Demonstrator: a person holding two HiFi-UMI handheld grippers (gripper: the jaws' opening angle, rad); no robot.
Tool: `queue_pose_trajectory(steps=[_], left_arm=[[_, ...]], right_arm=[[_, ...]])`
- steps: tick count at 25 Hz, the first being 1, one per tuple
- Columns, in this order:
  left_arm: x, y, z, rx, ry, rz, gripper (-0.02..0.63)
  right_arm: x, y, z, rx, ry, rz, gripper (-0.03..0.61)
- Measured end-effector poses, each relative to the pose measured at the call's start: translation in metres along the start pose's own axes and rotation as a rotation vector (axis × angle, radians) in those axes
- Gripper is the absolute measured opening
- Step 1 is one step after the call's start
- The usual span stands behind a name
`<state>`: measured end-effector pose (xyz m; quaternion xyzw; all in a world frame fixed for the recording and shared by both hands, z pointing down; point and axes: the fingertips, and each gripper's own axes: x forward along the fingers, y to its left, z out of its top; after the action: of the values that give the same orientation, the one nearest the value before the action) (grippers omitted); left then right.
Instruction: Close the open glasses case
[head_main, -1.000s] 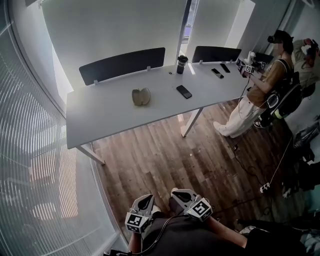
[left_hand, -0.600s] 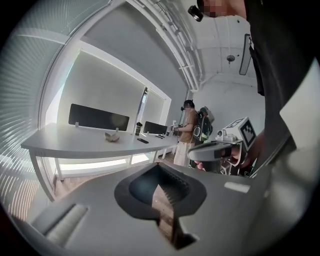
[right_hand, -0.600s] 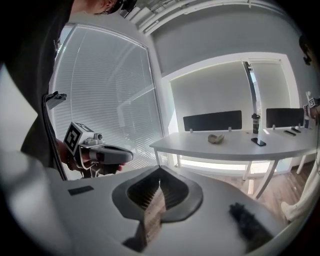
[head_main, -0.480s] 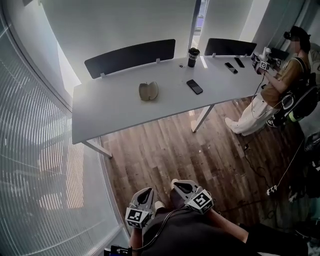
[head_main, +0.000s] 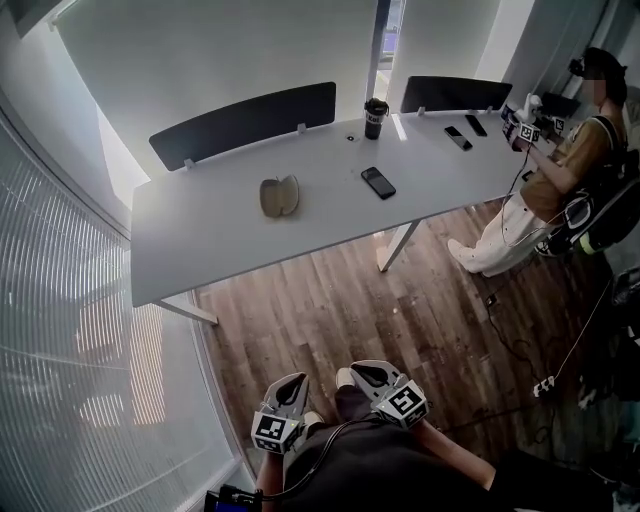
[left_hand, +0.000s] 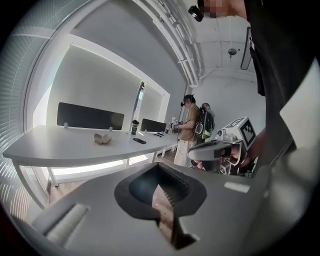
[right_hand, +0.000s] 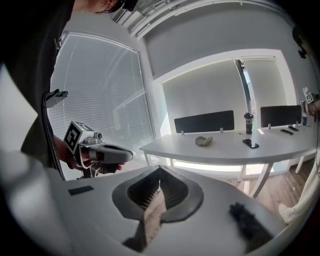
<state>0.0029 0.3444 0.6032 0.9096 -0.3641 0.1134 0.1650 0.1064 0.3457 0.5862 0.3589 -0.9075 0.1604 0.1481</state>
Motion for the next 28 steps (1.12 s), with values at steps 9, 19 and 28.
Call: queue_pose_trajectory(steps=[9,19,28], left_arm=[[0.041,-0.002,0.013,0.032,0.048,0.035,0.006],[0.059,0.007,0.031,0.04,0.05,0.076,0.006],[0.078,0.018,0.05,0.073,0.065,0.07,0.006]], right_arm=[[0.0,-0.069,0.002,0.024,-0.021,0.024,0.008],[0.007,-0.115,0.015,0.014,-0.005,0.031,0.008],[0.015,-0.136,0.032,0.03,-0.074,0.0,0.008]])
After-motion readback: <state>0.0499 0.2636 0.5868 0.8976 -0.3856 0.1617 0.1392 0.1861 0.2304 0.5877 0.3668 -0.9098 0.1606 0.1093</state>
